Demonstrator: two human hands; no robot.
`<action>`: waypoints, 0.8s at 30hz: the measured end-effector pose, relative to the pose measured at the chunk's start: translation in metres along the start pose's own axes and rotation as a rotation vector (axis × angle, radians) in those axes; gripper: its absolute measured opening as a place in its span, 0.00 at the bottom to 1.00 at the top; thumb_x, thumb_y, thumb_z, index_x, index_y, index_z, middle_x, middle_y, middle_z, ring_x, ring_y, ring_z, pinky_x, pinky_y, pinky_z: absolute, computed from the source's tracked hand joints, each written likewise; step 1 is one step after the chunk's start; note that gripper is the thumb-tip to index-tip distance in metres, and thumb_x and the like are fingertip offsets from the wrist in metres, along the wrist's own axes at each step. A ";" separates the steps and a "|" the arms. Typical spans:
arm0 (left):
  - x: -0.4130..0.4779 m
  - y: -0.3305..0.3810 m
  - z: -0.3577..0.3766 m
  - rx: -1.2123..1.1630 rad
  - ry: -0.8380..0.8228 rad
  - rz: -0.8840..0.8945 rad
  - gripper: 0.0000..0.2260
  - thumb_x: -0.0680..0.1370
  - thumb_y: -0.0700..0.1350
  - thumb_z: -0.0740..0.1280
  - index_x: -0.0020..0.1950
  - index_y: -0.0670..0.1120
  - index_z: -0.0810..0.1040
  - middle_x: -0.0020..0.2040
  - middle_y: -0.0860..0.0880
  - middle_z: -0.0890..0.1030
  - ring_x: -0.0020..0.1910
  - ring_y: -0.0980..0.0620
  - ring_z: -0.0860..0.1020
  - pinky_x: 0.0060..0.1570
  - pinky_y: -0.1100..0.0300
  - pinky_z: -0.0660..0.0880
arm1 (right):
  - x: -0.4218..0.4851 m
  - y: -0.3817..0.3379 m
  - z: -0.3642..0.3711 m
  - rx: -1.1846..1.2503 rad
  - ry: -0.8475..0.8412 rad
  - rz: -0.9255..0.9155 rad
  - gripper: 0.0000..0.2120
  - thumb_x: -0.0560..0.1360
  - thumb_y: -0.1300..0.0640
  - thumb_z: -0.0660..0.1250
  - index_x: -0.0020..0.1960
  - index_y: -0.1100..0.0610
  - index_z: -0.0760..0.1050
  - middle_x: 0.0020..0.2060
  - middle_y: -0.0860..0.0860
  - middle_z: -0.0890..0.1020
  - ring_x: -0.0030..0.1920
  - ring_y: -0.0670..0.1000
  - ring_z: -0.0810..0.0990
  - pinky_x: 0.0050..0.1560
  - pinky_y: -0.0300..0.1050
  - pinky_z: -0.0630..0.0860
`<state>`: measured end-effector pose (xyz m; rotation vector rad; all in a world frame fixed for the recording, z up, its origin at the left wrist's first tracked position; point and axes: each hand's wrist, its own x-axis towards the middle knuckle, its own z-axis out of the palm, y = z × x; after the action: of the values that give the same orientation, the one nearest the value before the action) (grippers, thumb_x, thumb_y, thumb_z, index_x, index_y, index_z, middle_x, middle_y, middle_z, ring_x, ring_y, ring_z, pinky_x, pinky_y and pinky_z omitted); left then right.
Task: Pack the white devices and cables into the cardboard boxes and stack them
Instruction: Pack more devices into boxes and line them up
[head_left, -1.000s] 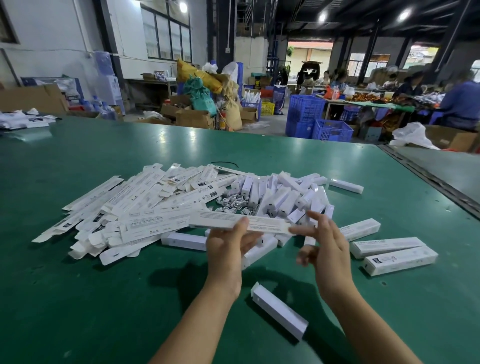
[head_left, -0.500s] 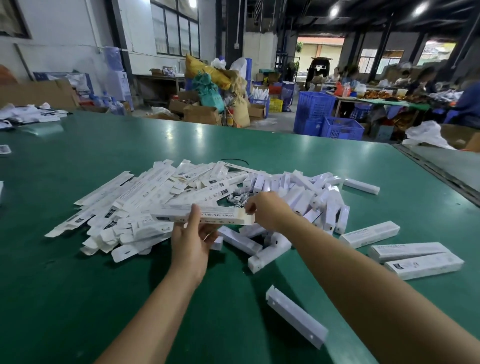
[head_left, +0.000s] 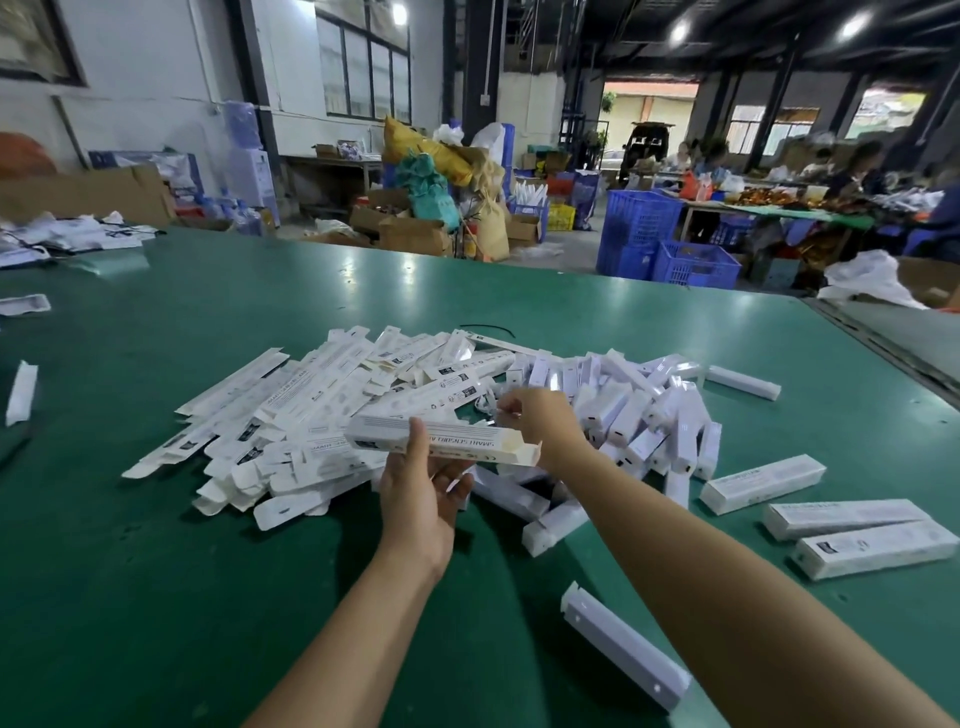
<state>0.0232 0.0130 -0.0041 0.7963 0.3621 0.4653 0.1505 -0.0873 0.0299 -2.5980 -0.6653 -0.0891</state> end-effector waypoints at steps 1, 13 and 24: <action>-0.001 0.000 0.001 -0.005 0.002 -0.006 0.25 0.79 0.57 0.65 0.69 0.40 0.73 0.46 0.44 0.81 0.36 0.53 0.78 0.32 0.60 0.74 | -0.004 -0.002 -0.003 0.098 0.062 0.018 0.08 0.78 0.62 0.62 0.48 0.60 0.80 0.42 0.58 0.83 0.41 0.58 0.80 0.48 0.52 0.79; -0.010 0.000 0.004 -0.022 -0.064 -0.100 0.17 0.77 0.55 0.68 0.60 0.45 0.75 0.43 0.47 0.79 0.37 0.52 0.78 0.31 0.61 0.78 | -0.124 0.020 -0.036 1.239 0.096 0.272 0.11 0.81 0.63 0.63 0.62 0.60 0.76 0.38 0.55 0.83 0.35 0.51 0.83 0.37 0.42 0.80; -0.023 -0.008 0.007 0.036 -0.243 -0.180 0.16 0.73 0.54 0.69 0.53 0.44 0.75 0.36 0.46 0.83 0.32 0.52 0.80 0.30 0.60 0.79 | -0.178 0.047 -0.038 1.354 -0.046 0.223 0.27 0.73 0.73 0.68 0.67 0.51 0.73 0.60 0.58 0.73 0.55 0.57 0.84 0.53 0.45 0.81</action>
<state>0.0095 -0.0077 -0.0020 0.8362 0.2141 0.1911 0.0178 -0.2195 0.0136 -1.3329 -0.2500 0.3685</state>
